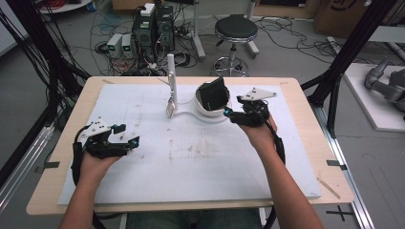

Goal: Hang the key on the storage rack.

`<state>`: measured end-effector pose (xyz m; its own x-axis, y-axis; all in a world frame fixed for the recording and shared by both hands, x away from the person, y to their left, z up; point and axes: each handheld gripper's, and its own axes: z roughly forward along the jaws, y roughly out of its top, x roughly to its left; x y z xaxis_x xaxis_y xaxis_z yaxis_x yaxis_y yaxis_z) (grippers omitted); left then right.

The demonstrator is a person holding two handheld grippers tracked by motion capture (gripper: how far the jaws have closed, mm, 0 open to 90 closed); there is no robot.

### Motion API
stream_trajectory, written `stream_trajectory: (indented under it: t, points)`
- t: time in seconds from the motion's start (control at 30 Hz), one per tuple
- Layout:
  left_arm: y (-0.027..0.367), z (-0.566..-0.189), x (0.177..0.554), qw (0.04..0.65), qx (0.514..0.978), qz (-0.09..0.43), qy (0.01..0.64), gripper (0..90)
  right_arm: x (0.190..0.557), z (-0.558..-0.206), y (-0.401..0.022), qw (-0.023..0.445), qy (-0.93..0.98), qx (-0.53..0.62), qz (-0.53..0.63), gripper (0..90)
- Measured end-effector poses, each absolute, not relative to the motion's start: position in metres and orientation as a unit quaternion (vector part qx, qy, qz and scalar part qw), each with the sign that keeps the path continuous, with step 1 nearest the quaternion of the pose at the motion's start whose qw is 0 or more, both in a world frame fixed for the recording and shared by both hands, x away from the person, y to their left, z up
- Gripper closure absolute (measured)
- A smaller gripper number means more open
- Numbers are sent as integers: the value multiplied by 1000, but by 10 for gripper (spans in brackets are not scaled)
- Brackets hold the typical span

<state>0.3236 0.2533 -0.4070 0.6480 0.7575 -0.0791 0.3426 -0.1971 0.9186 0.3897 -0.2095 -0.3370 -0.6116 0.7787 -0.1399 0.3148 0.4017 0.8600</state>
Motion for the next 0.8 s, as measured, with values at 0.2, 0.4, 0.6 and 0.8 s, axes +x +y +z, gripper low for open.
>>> stream_trajectory:
  t: [0.2, 0.4, 0.6, 0.8]
  points:
    - [250, -409, 327, 517, 747, 196, 369, 218, 378, -344, -235, 270, 784, 360, 429, 329]
    - [252, -409, 327, 516, 747, 198, 371, 218, 367, -356, -256, 267, 777, 372, 433, 291]
    - [251, -409, 326, 514, 748, 199, 370, 218, 357, -377, -274, 259, 768, 390, 437, 263]
    - [252, -409, 327, 511, 750, 200, 368, 218, 353, -395, -289, 255, 761, 408, 435, 220]
